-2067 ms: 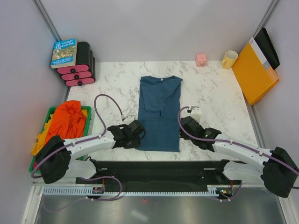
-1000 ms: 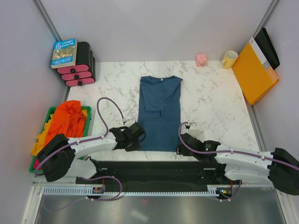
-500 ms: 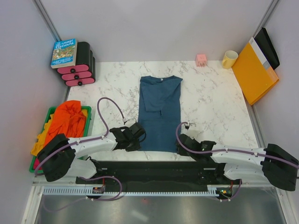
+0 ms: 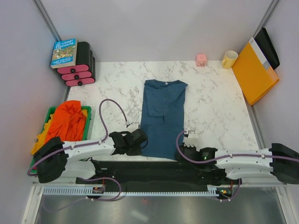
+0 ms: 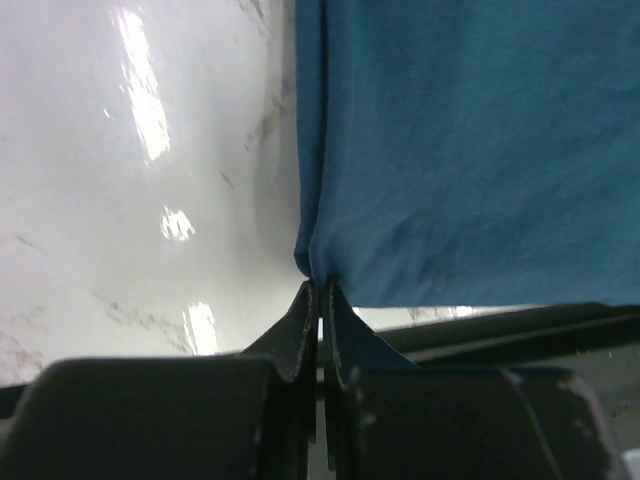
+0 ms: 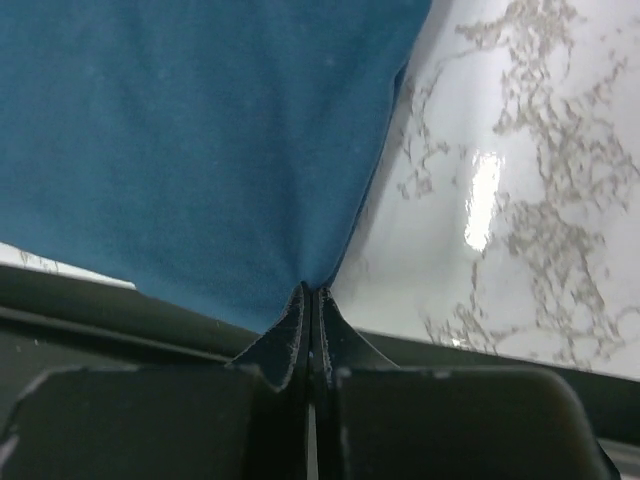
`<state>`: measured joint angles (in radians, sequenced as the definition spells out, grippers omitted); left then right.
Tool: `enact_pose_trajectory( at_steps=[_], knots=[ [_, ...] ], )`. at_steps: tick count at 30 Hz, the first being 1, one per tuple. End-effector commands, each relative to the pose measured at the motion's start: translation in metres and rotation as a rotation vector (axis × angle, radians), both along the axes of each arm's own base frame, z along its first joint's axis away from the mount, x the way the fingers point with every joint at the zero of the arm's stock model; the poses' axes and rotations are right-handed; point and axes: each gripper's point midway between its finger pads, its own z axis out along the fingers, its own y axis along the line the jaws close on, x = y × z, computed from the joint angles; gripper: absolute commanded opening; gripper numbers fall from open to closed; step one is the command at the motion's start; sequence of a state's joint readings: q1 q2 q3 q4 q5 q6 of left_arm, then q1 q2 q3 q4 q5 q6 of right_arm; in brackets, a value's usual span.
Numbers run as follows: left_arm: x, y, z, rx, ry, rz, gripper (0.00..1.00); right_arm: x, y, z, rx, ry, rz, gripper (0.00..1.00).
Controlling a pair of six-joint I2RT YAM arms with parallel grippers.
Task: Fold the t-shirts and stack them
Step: Grab one side of the 2/3 rectangular tshirt with both arms, then fold the long partially folded tshirt into a neat square
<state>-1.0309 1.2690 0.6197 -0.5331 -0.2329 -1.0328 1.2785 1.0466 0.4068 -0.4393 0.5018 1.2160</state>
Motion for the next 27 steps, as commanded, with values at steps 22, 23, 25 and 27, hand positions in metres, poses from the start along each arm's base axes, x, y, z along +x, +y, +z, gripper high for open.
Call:
enact_pose_trajectory(
  at_steps=[22, 23, 25, 27],
  knots=[
    [0.11, -0.033, 0.199, -0.069, -0.512, 0.059, 0.02, 0.15, -0.01, 0.188, -0.129, -0.464, -0.224, 0.0],
    [0.125, -0.025, 0.199, -0.041, -0.525, 0.061, 0.02, 0.166, -0.022, 0.188, -0.149, -0.464, -0.268, 0.0],
    [0.143, -0.027, 0.194, -0.03, -0.519, 0.054, 0.02, 0.188, -0.022, 0.181, -0.178, -0.446, -0.256, 0.0],
    [0.173, -0.022, 0.191, 0.002, -0.532, 0.071, 0.02, 0.213, -0.035, 0.167, -0.215, -0.409, -0.287, 0.0]
  ],
)
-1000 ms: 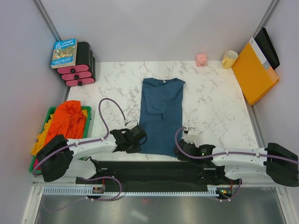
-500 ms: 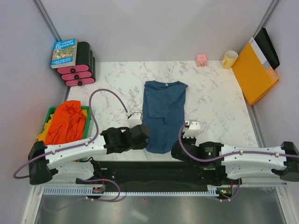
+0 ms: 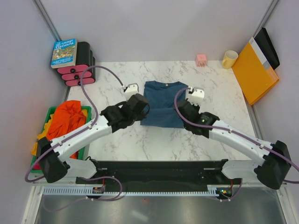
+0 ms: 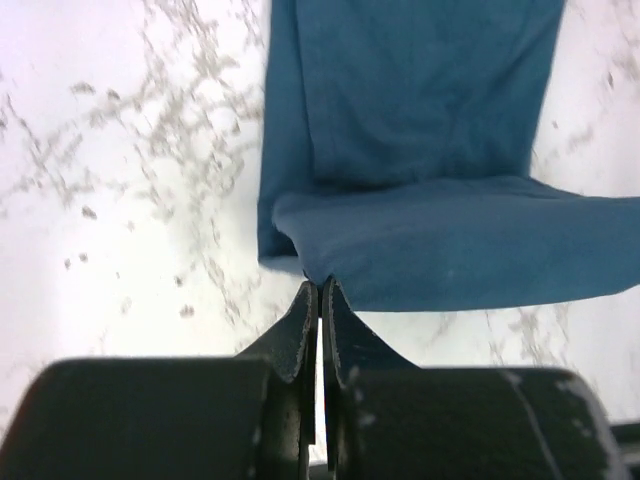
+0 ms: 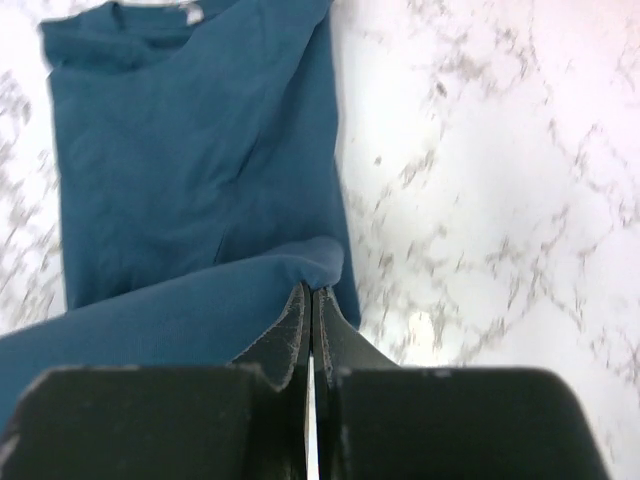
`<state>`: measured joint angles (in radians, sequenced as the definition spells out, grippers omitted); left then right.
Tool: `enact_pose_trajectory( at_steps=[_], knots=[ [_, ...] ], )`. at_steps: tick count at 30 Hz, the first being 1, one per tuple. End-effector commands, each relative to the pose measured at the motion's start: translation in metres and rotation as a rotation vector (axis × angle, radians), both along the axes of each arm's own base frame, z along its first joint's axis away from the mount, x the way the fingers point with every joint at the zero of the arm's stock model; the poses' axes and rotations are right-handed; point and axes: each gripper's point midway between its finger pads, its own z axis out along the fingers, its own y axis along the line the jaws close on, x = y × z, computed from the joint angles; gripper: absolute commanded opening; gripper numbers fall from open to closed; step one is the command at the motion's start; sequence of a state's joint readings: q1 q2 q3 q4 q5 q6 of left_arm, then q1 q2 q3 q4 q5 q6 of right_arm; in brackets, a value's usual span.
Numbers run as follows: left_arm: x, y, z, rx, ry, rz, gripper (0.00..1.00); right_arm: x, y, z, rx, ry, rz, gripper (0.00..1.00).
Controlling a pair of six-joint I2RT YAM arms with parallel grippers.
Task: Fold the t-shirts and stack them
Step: Fold the long partially folded tshirt into a neat square
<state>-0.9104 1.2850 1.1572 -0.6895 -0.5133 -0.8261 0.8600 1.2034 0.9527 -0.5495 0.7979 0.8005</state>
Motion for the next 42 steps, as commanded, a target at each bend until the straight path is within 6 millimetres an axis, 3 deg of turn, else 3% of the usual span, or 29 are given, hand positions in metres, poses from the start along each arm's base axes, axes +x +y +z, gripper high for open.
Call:
enact_pose_trajectory(
  at_steps=[1, 3, 5, 6, 7, 8, 9, 10, 13, 14, 19, 20, 22, 23, 24, 26, 27, 30, 35, 36, 37, 38, 39, 40, 42],
  knots=[
    [0.057, -0.001, 0.013, 0.057, -0.081, -0.024, 0.02, 0.058, 0.002, 0.011, -0.013, -0.031, 0.019, 0.0],
    [0.084, 0.0, 0.024, 0.056, -0.113, -0.012, 0.02, 0.08, -0.008, 0.002, -0.036, -0.01, -0.017, 0.0],
    [0.106, -0.005, 0.017, 0.085, -0.114, -0.025, 0.02, 0.1, -0.007, 0.01, -0.022, -0.029, -0.033, 0.0],
    [0.117, -0.011, 0.03, 0.071, -0.135, -0.029, 0.02, 0.111, -0.004, 0.011, -0.025, -0.029, -0.039, 0.0],
    [0.127, -0.017, 0.017, 0.093, -0.113, -0.037, 0.02, 0.119, -0.005, 0.012, -0.025, -0.03, -0.047, 0.0],
    [0.139, -0.021, 0.031, 0.086, -0.141, -0.041, 0.02, 0.124, -0.005, 0.01, -0.025, -0.028, -0.049, 0.0],
    [0.146, -0.024, 0.032, 0.088, -0.143, -0.045, 0.02, 0.133, -0.001, 0.009, -0.026, -0.029, -0.049, 0.0],
    [0.154, -0.031, 0.02, 0.097, -0.118, -0.059, 0.02, 0.139, -0.004, 0.008, -0.027, -0.027, -0.061, 0.0],
    [0.176, -0.036, 0.029, 0.079, -0.137, -0.061, 0.02, 0.159, -0.007, 0.005, -0.021, -0.025, -0.086, 0.0],
    [0.188, -0.037, 0.027, 0.083, -0.137, -0.056, 0.02, 0.165, -0.008, -0.005, -0.033, -0.007, -0.089, 0.0],
    [0.223, -0.034, 0.014, 0.078, -0.111, -0.043, 0.02, 0.201, -0.019, -0.014, -0.022, 0.005, -0.123, 0.0],
    [0.234, -0.033, 0.009, 0.074, -0.105, -0.038, 0.02, 0.206, -0.018, -0.028, -0.03, 0.029, -0.123, 0.0],
    [0.243, -0.032, -0.001, 0.073, -0.082, -0.039, 0.02, 0.22, -0.019, -0.029, -0.023, 0.024, -0.133, 0.0],
    [0.252, -0.031, 0.004, 0.064, -0.092, -0.033, 0.02, 0.224, -0.017, -0.044, -0.029, 0.051, -0.13, 0.0],
    [0.256, -0.033, -0.012, 0.071, -0.063, -0.037, 0.02, 0.231, -0.016, -0.043, -0.02, 0.044, -0.131, 0.0],
    [0.264, -0.033, -0.018, 0.075, -0.059, -0.035, 0.02, 0.238, -0.016, -0.061, -0.029, 0.072, -0.134, 0.0],
    [0.267, -0.035, -0.031, 0.082, -0.038, -0.041, 0.02, 0.242, -0.014, -0.062, -0.024, 0.071, -0.131, 0.0],
    [0.275, -0.035, -0.042, 0.084, -0.024, -0.047, 0.02, 0.249, -0.011, -0.08, -0.035, 0.094, -0.127, 0.0],
    [0.288, -0.03, -0.065, 0.095, 0.009, -0.043, 0.02, 0.259, -0.011, -0.088, -0.047, 0.095, -0.121, 0.0],
    [0.289, -0.029, -0.065, 0.097, 0.013, -0.038, 0.08, 0.26, -0.008, -0.086, -0.047, 0.089, -0.112, 0.06],
    [0.29, -0.028, -0.061, 0.089, 0.008, -0.034, 0.15, 0.262, -0.009, -0.074, -0.047, 0.067, -0.106, 0.28],
    [0.289, -0.026, -0.057, 0.088, 0.004, -0.023, 0.2, 0.259, -0.009, -0.071, -0.039, 0.057, -0.1, 0.38],
    [0.289, -0.022, -0.051, 0.09, -0.011, 0.001, 0.37, 0.26, -0.007, -0.06, -0.024, 0.018, -0.095, 0.48],
    [0.285, -0.019, -0.05, 0.086, -0.007, 0.015, 0.43, 0.257, -0.006, -0.033, -0.004, -0.031, -0.086, 0.67],
    [0.281, -0.016, -0.025, 0.061, -0.051, 0.026, 0.54, 0.249, 0.002, -0.017, 0.016, -0.057, -0.06, 0.78]
  ],
)
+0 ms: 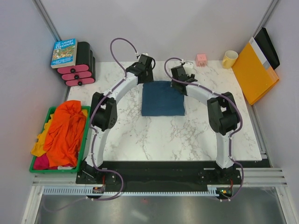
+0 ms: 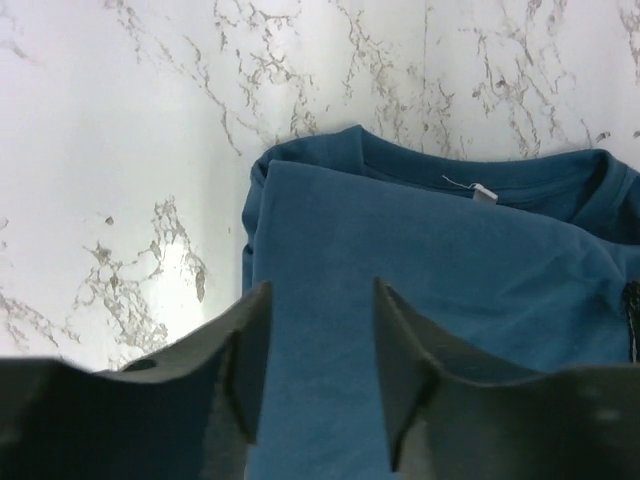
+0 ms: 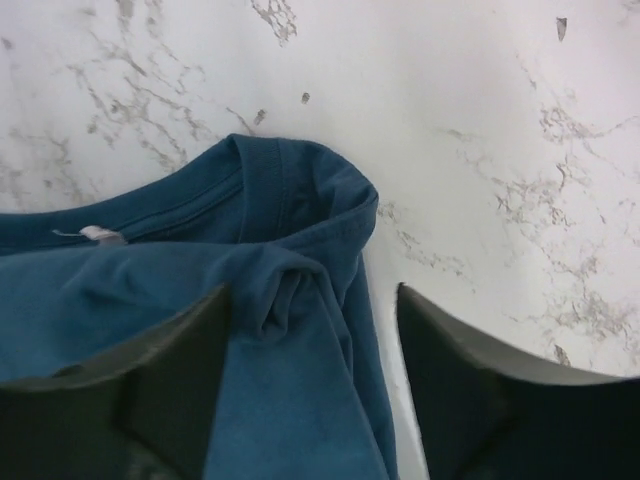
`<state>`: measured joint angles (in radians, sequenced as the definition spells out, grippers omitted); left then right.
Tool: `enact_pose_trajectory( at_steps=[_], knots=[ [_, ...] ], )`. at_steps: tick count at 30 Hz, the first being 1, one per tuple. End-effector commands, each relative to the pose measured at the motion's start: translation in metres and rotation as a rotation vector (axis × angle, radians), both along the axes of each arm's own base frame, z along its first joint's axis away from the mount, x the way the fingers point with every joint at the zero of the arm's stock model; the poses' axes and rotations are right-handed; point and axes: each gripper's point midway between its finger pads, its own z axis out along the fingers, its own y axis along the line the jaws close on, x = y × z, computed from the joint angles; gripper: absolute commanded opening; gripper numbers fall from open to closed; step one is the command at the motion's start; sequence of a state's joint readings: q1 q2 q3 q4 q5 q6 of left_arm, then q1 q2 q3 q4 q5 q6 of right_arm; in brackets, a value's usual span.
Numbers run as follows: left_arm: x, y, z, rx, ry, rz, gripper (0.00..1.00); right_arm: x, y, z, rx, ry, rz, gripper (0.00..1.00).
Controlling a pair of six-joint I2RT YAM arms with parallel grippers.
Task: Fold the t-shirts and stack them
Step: Fold the long partially folded tshirt into a neat square, then smooth out wrinkles on the folded tshirt
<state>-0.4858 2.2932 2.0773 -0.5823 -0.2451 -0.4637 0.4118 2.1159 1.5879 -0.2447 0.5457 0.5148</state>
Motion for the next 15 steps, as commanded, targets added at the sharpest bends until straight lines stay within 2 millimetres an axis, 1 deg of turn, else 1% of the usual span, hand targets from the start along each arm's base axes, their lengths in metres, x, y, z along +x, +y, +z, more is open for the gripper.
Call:
enact_pose_trajectory(
  at_steps=[1, 2, 3, 4, 5, 6, 7, 8, 9, 10, 11, 12, 13, 14, 15],
  knots=[
    [-0.005, 0.007, 0.056, -0.05, -0.099, 0.029, 0.55, 0.0, 0.023, 0.102, 0.095, -0.216, 0.068, 0.84],
    [-0.01, 0.006, 0.065, -0.068, -0.11, 0.025, 0.56, -0.005, 0.028, 0.104, 0.097, -0.211, 0.09, 0.85],
    [-0.014, 0.001, 0.064, -0.088, -0.098, 0.005, 0.55, -0.011, 0.04, 0.102, 0.106, -0.201, 0.127, 0.85],
    [-0.021, -0.004, 0.054, -0.093, -0.072, -0.008, 0.54, -0.015, 0.046, 0.102, 0.118, -0.195, 0.147, 0.82],
    [-0.025, -0.006, 0.048, -0.095, -0.056, -0.016, 0.52, -0.021, 0.049, 0.089, 0.121, -0.165, 0.161, 0.77],
    [-0.03, -0.011, 0.041, -0.107, -0.032, -0.029, 0.45, -0.026, 0.059, 0.079, 0.159, -0.139, 0.187, 0.68],
    [-0.04, -0.015, 0.025, -0.108, 0.009, -0.037, 0.41, -0.029, 0.061, 0.064, 0.17, -0.105, 0.191, 0.41],
    [-0.046, -0.018, 0.015, -0.114, 0.037, -0.043, 0.37, -0.036, 0.062, 0.045, 0.176, -0.062, 0.195, 0.32],
    [-0.059, -0.023, -0.002, -0.119, 0.086, -0.057, 0.33, -0.041, 0.065, 0.033, 0.193, -0.038, 0.193, 0.17],
    [-0.064, -0.026, -0.008, -0.121, 0.099, -0.065, 0.31, -0.044, 0.066, 0.018, 0.19, -0.009, 0.192, 0.12],
    [-0.069, -0.027, -0.015, -0.113, 0.115, -0.069, 0.3, -0.052, 0.064, 0.002, 0.187, 0.029, 0.188, 0.1],
    [-0.075, -0.028, -0.021, -0.107, 0.128, -0.07, 0.29, -0.056, 0.067, -0.007, 0.202, 0.052, 0.188, 0.08],
    [-0.087, -0.029, -0.036, -0.091, 0.162, -0.079, 0.28, -0.061, 0.066, -0.016, 0.206, 0.072, 0.179, 0.04],
    [-0.092, -0.029, -0.041, -0.09, 0.172, -0.078, 0.27, -0.071, 0.062, -0.03, 0.198, 0.104, 0.171, 0.02],
    [-0.098, -0.03, -0.045, -0.089, 0.181, -0.082, 0.27, -0.079, 0.062, -0.037, 0.198, 0.12, 0.166, 0.0]
  ],
)
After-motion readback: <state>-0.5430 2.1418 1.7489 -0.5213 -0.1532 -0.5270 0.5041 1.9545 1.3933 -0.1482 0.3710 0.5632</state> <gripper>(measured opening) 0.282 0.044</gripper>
